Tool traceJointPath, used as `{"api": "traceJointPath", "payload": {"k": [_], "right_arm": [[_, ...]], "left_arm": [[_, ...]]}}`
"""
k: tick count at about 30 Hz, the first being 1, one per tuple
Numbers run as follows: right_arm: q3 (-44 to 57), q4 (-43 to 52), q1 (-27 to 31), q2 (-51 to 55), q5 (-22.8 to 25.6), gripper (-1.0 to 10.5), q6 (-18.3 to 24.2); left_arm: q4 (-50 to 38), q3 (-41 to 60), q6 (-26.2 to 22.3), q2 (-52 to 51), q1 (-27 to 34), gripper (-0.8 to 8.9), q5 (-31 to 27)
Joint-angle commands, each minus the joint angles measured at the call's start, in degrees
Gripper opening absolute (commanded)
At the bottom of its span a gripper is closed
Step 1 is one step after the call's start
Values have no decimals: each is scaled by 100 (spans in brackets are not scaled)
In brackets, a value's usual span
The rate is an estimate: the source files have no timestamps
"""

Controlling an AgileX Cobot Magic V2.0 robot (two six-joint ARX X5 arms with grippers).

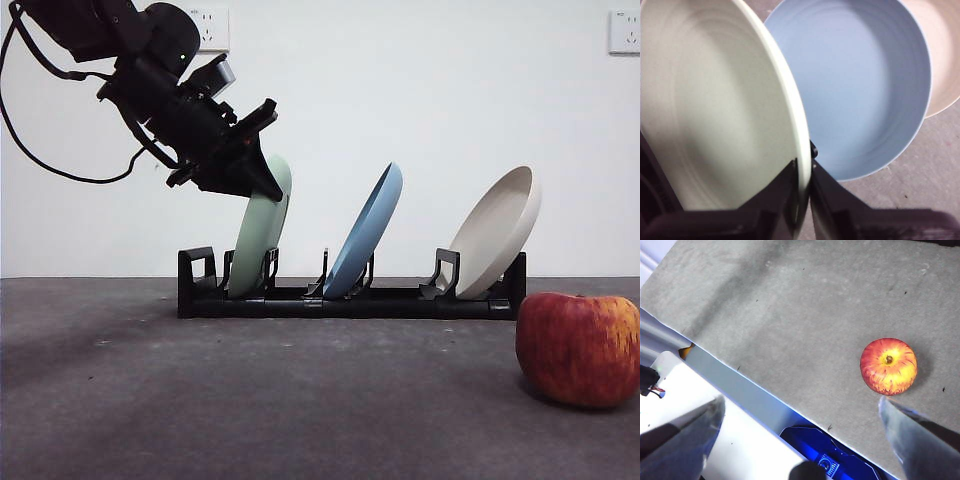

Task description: Take the green plate from the plate rack,put the plate on the table,take the apple from the table,put the apple in the plate

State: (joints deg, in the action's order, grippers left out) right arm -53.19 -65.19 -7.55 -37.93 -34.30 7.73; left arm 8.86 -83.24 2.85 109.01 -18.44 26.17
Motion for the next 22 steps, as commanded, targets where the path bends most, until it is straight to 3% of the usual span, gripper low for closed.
{"api": "traceJointPath", "payload": {"k": [1, 17, 22], "right_arm": [[-24, -4, -13, 4, 13, 660, -37], [-24, -4, -13, 7, 11, 660, -37], [-24, -4, -13, 7, 11, 660, -37]], "left_arm": [[-9, 26, 63, -138, -52, -8, 251], [424, 24, -13, -1384, -22, -8, 85], [1375, 24, -601, -2074, -192, -8, -245]]}}
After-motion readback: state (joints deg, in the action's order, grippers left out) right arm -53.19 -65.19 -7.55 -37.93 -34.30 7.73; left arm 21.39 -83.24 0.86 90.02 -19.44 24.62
